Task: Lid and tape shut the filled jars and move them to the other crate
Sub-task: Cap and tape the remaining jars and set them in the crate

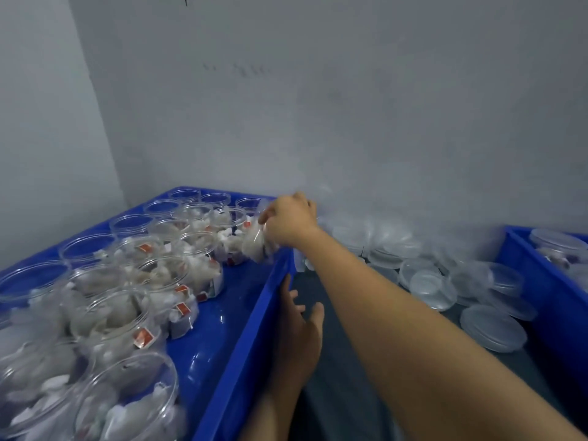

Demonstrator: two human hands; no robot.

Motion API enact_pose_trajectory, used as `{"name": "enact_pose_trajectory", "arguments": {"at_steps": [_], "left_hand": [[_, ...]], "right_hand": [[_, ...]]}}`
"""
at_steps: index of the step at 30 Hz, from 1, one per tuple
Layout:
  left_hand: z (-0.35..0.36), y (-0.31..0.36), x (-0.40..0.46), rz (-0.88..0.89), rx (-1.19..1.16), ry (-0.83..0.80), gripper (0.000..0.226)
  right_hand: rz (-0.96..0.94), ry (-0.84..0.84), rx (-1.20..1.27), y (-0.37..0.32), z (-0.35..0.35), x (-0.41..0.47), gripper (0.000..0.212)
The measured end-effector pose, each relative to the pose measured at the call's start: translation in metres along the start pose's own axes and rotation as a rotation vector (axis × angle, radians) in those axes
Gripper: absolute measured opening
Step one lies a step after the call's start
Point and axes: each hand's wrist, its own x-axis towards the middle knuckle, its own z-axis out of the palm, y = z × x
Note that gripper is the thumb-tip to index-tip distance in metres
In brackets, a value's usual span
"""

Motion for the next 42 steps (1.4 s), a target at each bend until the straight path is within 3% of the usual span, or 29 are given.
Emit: {"name": "enact_pose_trajectory", "arguments": {"at_steps": [2, 5, 9, 15, 20, 27, 32, 35, 39, 42], "left_hand": [[0.003, -0.003, -0.001, 0.003, 0.002, -0.002, 0.074], [0.007, -0.005, -0.003, -0.017, -0.037, -0.015, 0.074], [0.010, -0.009, 0.002, -0.033, 0.028, -0.042, 0.080], [0.015, -0.011, -0.005, 0.141, 0.411, -0.063, 0.078], [0.016, -0.010, -0.010, 0.309, 0.518, -0.190, 0.096], [0.032, 0.003, -0.015, 0.362, 0.434, -0.211, 0.105], [0.063, 0.021, -0.009, 0.308, 0.173, -0.117, 0.054], [0.073, 0.017, -0.009, 0.273, 0.039, -0.084, 0.041], [0.073, 0.005, -0.004, 0.304, 0.025, -0.051, 0.052], [0.071, 0.003, -0.002, 0.270, 0.015, -0.059, 0.072]], "right_hand": [[0.058, 0.122, 0.253, -0.002, -0.027, -0.008, 0.041], [0.072, 0.288, 0.374, 0.006, -0.071, -0.024, 0.048], [0.047, 0.446, 0.303, 0.051, -0.095, -0.071, 0.045], [0.090, 0.420, 0.112, 0.132, -0.041, -0.172, 0.033], [-0.108, 0.487, 0.070, 0.145, -0.006, -0.202, 0.027], [-0.271, 0.447, 0.013, 0.138, 0.005, -0.200, 0.016], [-0.275, 0.480, 0.047, 0.140, 0.010, -0.198, 0.014], [-0.310, 0.468, 0.051, 0.150, 0.014, -0.202, 0.016], [-0.411, 0.545, 0.148, 0.164, 0.016, -0.203, 0.031], [-0.322, 0.680, 0.238, 0.177, 0.015, -0.202, 0.044]]}}
